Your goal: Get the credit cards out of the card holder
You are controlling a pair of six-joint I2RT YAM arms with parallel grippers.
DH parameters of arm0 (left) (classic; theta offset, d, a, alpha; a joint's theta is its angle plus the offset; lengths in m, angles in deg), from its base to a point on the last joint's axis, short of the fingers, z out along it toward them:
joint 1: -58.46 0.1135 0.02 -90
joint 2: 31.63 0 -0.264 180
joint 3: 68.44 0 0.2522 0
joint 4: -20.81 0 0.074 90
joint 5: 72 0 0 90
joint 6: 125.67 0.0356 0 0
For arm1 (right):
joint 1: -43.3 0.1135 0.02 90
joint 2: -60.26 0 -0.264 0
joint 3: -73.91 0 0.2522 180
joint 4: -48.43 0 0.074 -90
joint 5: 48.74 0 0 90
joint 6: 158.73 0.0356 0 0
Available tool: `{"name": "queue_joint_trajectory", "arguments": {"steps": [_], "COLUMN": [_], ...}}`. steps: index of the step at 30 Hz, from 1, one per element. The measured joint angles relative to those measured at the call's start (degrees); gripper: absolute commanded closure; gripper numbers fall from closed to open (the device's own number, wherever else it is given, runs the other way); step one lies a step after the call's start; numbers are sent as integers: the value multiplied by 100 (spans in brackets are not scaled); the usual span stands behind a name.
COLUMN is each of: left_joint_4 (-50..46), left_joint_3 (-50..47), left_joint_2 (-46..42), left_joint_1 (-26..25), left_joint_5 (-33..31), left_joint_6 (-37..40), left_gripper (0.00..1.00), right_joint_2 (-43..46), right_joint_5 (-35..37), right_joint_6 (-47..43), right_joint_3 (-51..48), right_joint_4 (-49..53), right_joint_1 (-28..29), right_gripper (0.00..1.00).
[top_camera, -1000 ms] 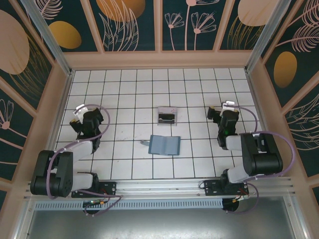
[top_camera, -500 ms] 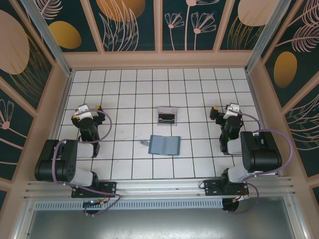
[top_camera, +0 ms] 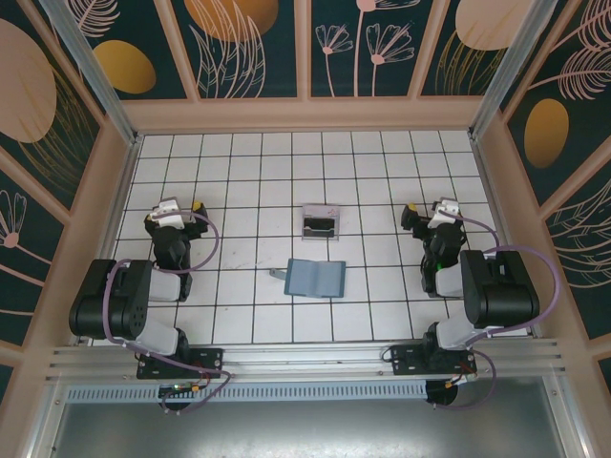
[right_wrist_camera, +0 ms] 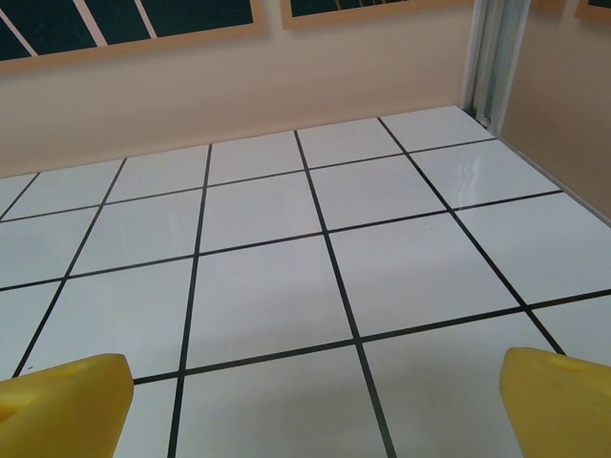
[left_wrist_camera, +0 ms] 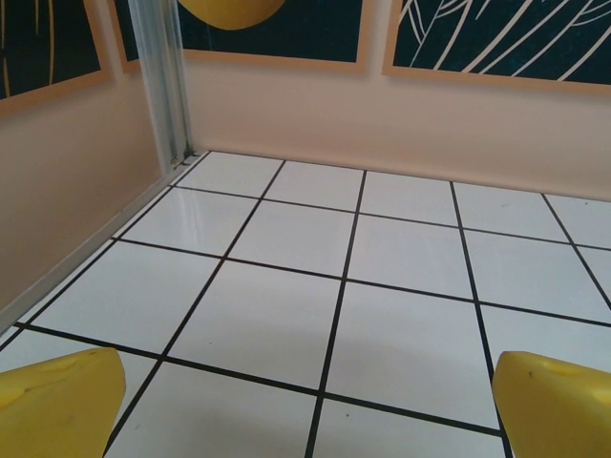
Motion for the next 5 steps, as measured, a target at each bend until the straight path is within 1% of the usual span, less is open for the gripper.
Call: {"name": "queue_joint_trajectory", "arguments": {"steps": [5], "left_joint_4": [0], "left_joint_3": [0], "left_joint_2": [0], "left_joint_1": [0], "left_joint_5": [33], "left_joint_6": [0], "left_gripper": [2], "right_joint_2": [0], "right_joint_5": [0], "right_joint_6": [0], "right_joint_3": [0], "right_joint_4": [2], "right_joint_1": [-2], "right_gripper": [1]}}
